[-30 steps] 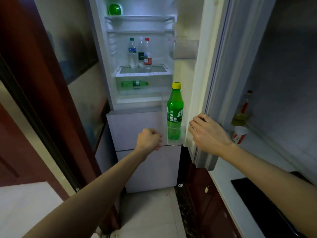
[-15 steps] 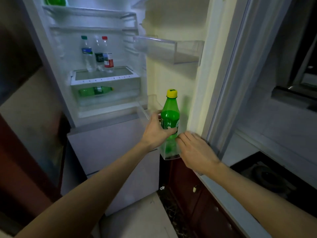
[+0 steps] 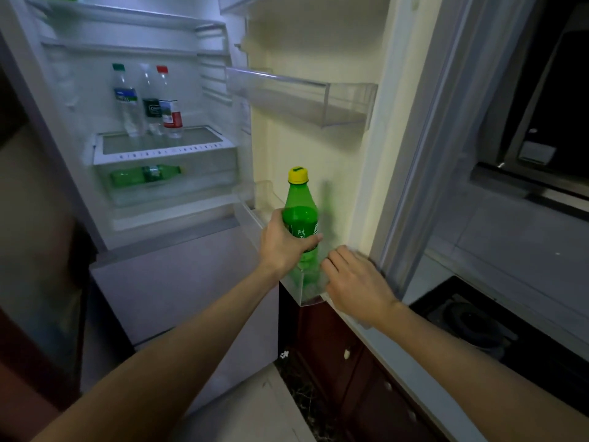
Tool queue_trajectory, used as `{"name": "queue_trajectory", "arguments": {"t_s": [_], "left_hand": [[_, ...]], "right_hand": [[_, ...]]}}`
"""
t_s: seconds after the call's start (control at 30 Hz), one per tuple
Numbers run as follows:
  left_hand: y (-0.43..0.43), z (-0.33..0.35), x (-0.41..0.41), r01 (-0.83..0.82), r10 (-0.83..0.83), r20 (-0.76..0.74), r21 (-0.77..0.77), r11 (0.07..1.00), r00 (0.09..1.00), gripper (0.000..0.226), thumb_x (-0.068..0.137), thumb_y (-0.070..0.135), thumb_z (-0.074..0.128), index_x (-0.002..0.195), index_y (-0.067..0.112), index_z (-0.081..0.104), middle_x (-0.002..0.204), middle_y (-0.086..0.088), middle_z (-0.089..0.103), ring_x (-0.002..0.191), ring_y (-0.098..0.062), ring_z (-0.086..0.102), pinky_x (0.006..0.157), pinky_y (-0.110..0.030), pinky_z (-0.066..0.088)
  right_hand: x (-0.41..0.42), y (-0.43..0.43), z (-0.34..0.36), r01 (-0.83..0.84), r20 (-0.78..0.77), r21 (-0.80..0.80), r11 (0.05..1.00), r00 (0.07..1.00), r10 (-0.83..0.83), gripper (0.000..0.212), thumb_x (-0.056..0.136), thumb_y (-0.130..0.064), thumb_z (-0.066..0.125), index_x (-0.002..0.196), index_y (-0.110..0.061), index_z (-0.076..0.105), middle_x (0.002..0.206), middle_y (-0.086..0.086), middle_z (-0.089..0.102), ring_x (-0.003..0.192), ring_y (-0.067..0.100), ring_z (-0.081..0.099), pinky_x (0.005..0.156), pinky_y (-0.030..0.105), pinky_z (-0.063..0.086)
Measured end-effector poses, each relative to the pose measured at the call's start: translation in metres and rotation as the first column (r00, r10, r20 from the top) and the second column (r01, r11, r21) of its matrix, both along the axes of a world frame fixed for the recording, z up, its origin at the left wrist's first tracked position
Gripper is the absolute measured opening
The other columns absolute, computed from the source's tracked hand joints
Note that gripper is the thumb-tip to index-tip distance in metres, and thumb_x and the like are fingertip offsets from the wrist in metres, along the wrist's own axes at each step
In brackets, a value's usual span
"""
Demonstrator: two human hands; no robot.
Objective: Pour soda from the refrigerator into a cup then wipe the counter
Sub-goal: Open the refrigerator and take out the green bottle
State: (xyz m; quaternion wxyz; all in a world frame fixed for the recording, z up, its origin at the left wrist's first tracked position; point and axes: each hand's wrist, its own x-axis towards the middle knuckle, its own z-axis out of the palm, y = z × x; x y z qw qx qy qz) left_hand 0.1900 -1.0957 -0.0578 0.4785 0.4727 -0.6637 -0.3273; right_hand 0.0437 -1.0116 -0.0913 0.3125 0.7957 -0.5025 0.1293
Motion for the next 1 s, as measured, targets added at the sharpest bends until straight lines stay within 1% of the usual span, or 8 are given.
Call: {"name": "queue_trajectory", "arguments": {"t_s": [0.1,0.2,0.33,0.5,0.6,0.7,0.87,1.0], "left_hand": [[-0.002,0.012,0.004,-0.059,0.059,-0.152,0.006,0.998,0.987,0.064,0.065,0.027,0.09,0.116,0.008,0.057,0.106,-0.004,0.068,0.096,-0.02,0.066,0.082,-0.035,0.057],[-0.004,0.03,0.015,-0.125,0.114,-0.293,-0.021,0.992,0.949,0.066,0.061,0.038,0.088,0.113,0.011,0.059,0.105,-0.003,0.07,0.095,-0.018,0.067,0.084,-0.04,0.058],[0.004,0.049,0.035,-0.204,0.162,-0.321,-0.101,0.974,0.933,0.051,0.068,0.036,0.087,0.107,0.022,0.057,0.1,0.005,0.068,0.092,-0.013,0.067,0.084,-0.039,0.058],[0.017,0.048,0.07,-0.169,0.149,-0.171,-0.11,0.979,0.974,0.058,0.068,0.037,0.086,0.116,0.017,0.06,0.103,0.006,0.069,0.094,-0.01,0.067,0.085,-0.037,0.058],[0.031,0.03,0.083,-0.141,0.138,-0.035,-0.098,0.985,0.99,0.066,0.061,0.043,0.086,0.115,0.016,0.06,0.103,0.003,0.07,0.094,-0.013,0.068,0.084,-0.042,0.058],[0.046,0.011,0.091,-0.155,0.163,0.096,-0.085,0.984,0.982,0.064,0.064,0.038,0.088,0.117,0.016,0.06,0.104,0.003,0.07,0.094,-0.013,0.066,0.085,-0.04,0.057],[0.068,-0.013,0.101,-0.198,0.21,0.222,-0.076,0.977,0.952,0.064,0.065,0.042,0.087,0.116,0.015,0.058,0.101,0.004,0.069,0.094,-0.014,0.064,0.084,-0.038,0.054],[0.085,-0.023,0.117,-0.268,0.291,0.248,-0.122,0.956,0.924,0.064,0.064,0.044,0.087,0.116,0.019,0.058,0.097,0.009,0.068,0.093,-0.013,0.065,0.077,-0.029,0.05]], "right_hand": [[-0.005,-0.005,0.003,-0.038,0.004,-0.034,0.999,0.999,0.038,0.005,0.076,-0.005,0.055,0.076,-0.01,0.055,0.073,0.008,0.052,0.07,0.025,0.05,0.062,0.035,0.045],[-0.009,-0.013,0.003,-0.053,0.006,-0.032,0.998,0.999,0.053,0.009,0.074,-0.005,0.058,0.076,-0.011,0.052,0.071,0.008,0.05,0.067,0.026,0.049,0.055,0.039,0.045],[-0.012,-0.017,0.007,-0.041,-0.004,-0.016,0.999,0.999,0.041,0.009,0.071,-0.007,0.059,0.07,-0.011,0.052,0.067,0.006,0.05,0.062,0.024,0.049,0.049,0.035,0.04],[-0.013,-0.015,0.008,-0.048,-0.02,-0.031,0.998,0.999,0.047,0.013,0.078,-0.014,0.046,0.068,-0.011,0.053,0.065,0.006,0.051,0.062,0.023,0.05,0.053,0.032,0.036],[-0.006,-0.012,0.005,-0.044,-0.009,-0.027,0.999,0.999,0.044,0.016,0.081,-0.016,0.044,0.07,-0.01,0.054,0.066,0.008,0.052,0.063,0.024,0.05,0.055,0.034,0.039],[0.008,-0.01,0.007,-0.036,-0.023,-0.035,0.999,0.999,0.035,0.013,0.08,-0.015,0.048,0.07,-0.01,0.055,0.067,0.008,0.053,0.064,0.024,0.05,0.056,0.034,0.04],[0.046,-0.006,0.009,0.026,-0.091,0.118,0.993,0.996,-0.015,0.009,0.073,-0.014,0.064,0.075,-0.009,0.057,0.071,0.01,0.055,0.069,0.027,0.051,0.056,0.038,0.042],[0.085,0.008,0.028,-0.029,-0.171,0.243,0.97,0.983,0.072,0.014,0.07,-0.014,0.069,0.08,-0.005,0.064,0.076,0.014,0.059,0.074,0.03,0.054,0.06,0.039,0.042]]}}
